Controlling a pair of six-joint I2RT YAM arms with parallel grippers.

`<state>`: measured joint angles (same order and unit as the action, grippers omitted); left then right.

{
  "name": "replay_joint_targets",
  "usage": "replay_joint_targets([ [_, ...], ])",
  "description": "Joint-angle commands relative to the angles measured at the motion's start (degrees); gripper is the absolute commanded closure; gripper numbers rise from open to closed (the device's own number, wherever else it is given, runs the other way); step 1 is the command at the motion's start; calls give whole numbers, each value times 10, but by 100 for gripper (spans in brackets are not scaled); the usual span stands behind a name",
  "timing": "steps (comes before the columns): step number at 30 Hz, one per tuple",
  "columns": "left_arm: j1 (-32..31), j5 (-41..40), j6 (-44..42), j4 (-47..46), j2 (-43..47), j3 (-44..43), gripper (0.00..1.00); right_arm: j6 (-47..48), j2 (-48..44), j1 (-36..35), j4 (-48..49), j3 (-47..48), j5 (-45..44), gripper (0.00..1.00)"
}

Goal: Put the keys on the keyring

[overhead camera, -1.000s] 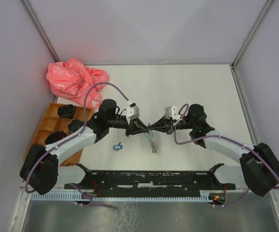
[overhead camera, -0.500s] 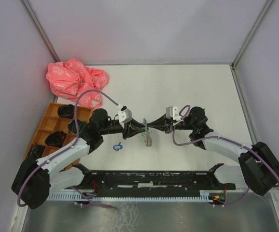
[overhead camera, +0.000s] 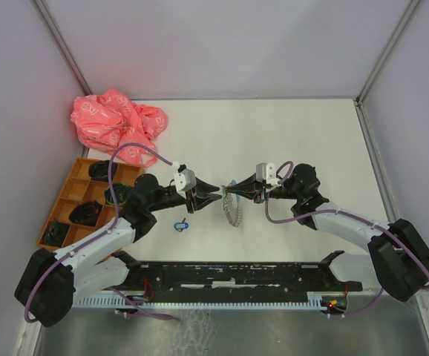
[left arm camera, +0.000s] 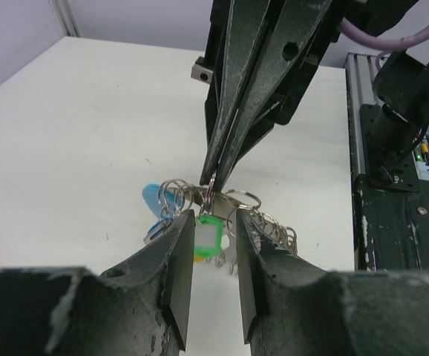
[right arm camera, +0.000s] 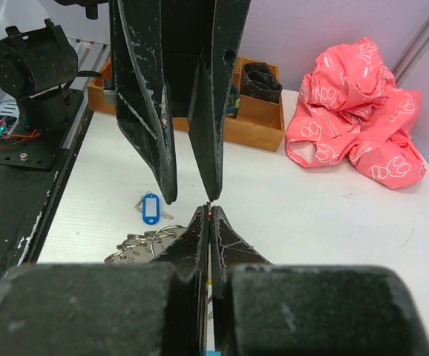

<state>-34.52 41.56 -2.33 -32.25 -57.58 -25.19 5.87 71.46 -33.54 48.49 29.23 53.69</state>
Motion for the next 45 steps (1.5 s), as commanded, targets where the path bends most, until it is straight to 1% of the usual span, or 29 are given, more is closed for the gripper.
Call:
replay_joint_targets([
  [1,-2,8,44,-91,-6,0,64,1,-11,-2,35,10,-2,99],
  [9,-2,31,59,-119,-48,-17,67,-5,-12,-2,42,10,-1,99],
  [14,-2,36,59,-120,-59,-19,74,-10,-12,-2,43,10,4,99],
  [22,-3,41,59,-119,-72,-29,82,-16,-12,-3,35,14,11,99],
  [24,-4,44,59,-118,-76,-31,87,-16,-10,-4,31,16,12,99],
  [26,-4,45,59,-117,-76,-33,95,-13,-11,-4,25,18,12,99],
  [28,-4,46,53,-105,-72,-35,97,-9,-14,-4,4,23,16,99],
  [31,-3,32,28,-37,-50,-54,97,40,-35,-4,-87,35,13,98],
  [35,-6,-9,-22,100,-13,-93,97,137,-76,-4,-269,56,-25,88],
  [38,-23,-51,-66,182,-6,-123,97,175,-95,-4,-352,71,-43,78],
  [41,-51,-104,-114,296,-21,-168,97,207,-112,-3,-409,84,-78,66],
  [43,-75,-146,-143,356,-33,-201,97,223,-121,-3,-429,88,-98,62],
  [45,-95,-170,-161,401,-46,-228,97,231,-123,-3,-438,93,-95,60],
])
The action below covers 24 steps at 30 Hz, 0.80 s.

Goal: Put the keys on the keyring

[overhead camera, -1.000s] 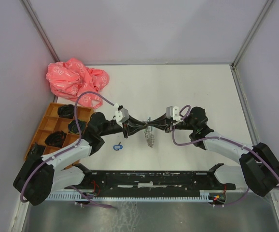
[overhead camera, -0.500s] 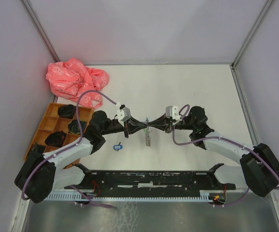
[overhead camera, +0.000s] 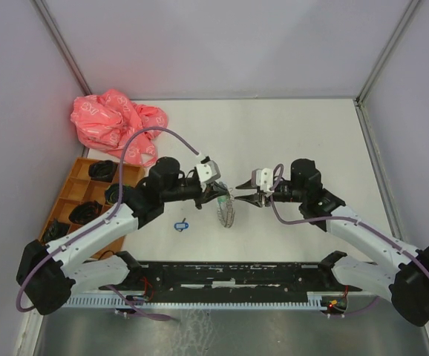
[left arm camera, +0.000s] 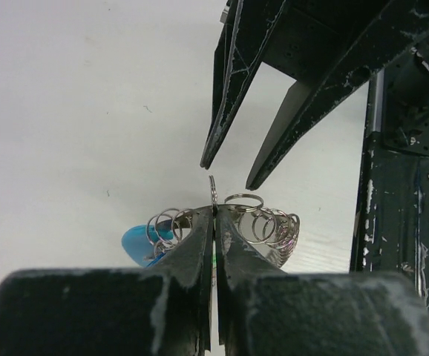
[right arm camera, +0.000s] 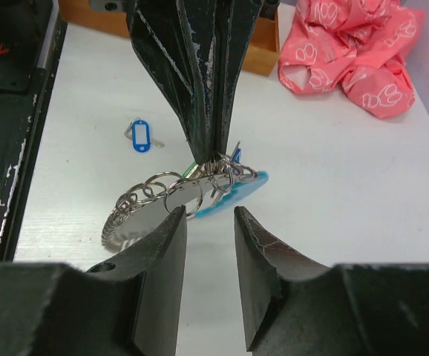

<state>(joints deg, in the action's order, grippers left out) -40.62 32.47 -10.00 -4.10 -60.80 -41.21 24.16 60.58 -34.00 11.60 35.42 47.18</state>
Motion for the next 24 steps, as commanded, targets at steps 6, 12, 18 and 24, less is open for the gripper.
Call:
replay_joint_targets([
  [6,-68,-108,-111,201,-37,-126,97,70,4,2,-93,55,6,57],
  [12,-77,-108,-124,231,-49,-150,97,71,31,2,-69,64,68,58],
  [18,-78,-93,-127,235,-55,-155,97,69,65,2,-52,77,116,64],
  [24,-80,-88,-129,236,-57,-157,97,67,90,2,-48,89,142,68],
])
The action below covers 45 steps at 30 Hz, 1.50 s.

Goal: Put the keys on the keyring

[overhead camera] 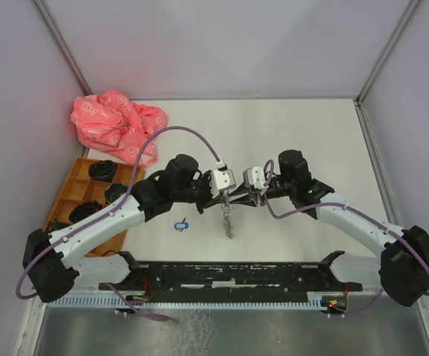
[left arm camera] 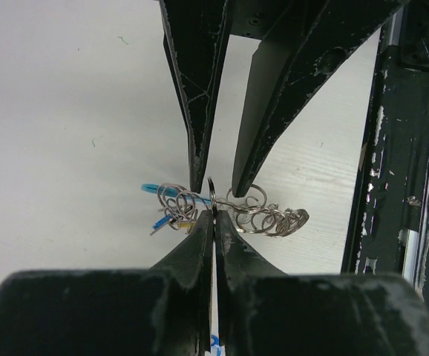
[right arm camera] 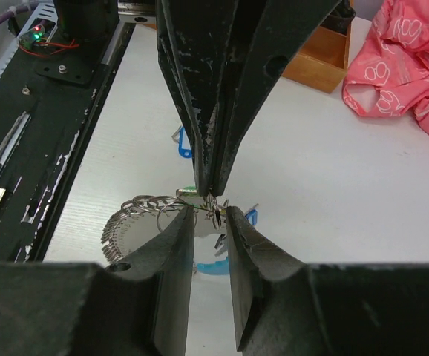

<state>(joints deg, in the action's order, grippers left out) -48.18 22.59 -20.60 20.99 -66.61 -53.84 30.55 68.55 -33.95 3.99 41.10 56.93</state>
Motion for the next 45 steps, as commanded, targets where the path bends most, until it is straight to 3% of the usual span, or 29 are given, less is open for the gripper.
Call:
replay_joint_targets([
  [1,-5,13,-23,-15,0,-30,97,4,13,2,28,34,46,69],
  [9,-5,18,-22,-13,-10,-35,97,5,20,2,26,34,50,76],
  [15,-5,-4,-18,-19,-8,-24,93,7,18,2,15,33,34,99],
  [19,5,-4,-18,-52,7,8,80,8,9,4,16,23,27,99],
  [25,59,97,-9,-142,43,71,67,4,1,6,25,15,30,99],
  [33,94,204,-24,-185,34,98,65,5,-3,6,31,11,43,99],
  [45,108,253,-49,-168,3,84,68,9,0,6,32,13,64,99],
])
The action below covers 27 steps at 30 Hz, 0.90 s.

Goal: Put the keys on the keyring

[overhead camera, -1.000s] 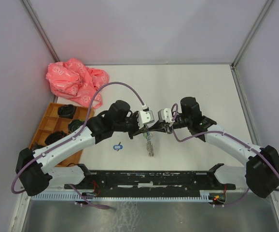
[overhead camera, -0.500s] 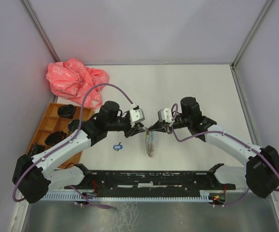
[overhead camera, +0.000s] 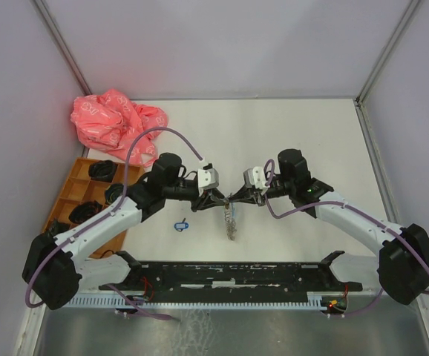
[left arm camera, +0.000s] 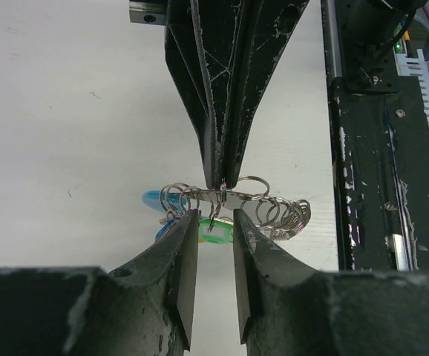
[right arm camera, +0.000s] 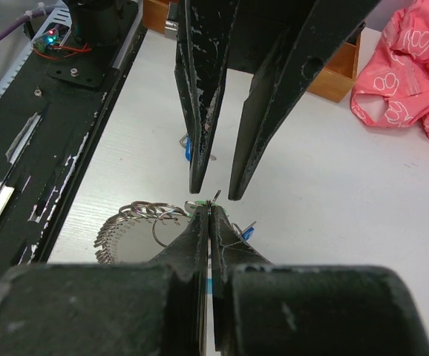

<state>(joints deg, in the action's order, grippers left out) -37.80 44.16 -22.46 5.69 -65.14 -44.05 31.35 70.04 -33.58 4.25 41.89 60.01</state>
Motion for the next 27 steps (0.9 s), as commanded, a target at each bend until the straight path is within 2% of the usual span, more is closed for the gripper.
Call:
replay_joint_targets([
  [1,5,40,-30,-15,-15,-16,69,1,-15,2,29,6,34,99],
  [5,7,45,-31,-11,-26,-22,74,1,-18,3,30,6,39,99],
  [11,7,52,-34,-1,-42,-28,96,-25,-15,3,70,-3,54,99],
  [12,7,53,-33,0,-45,-28,97,-37,-16,2,88,-9,54,99],
  [19,7,86,-11,-9,-68,-28,97,-145,-20,2,266,-63,39,99],
  [27,6,106,50,-85,-72,-10,85,-224,2,-13,444,-117,-10,100],
])
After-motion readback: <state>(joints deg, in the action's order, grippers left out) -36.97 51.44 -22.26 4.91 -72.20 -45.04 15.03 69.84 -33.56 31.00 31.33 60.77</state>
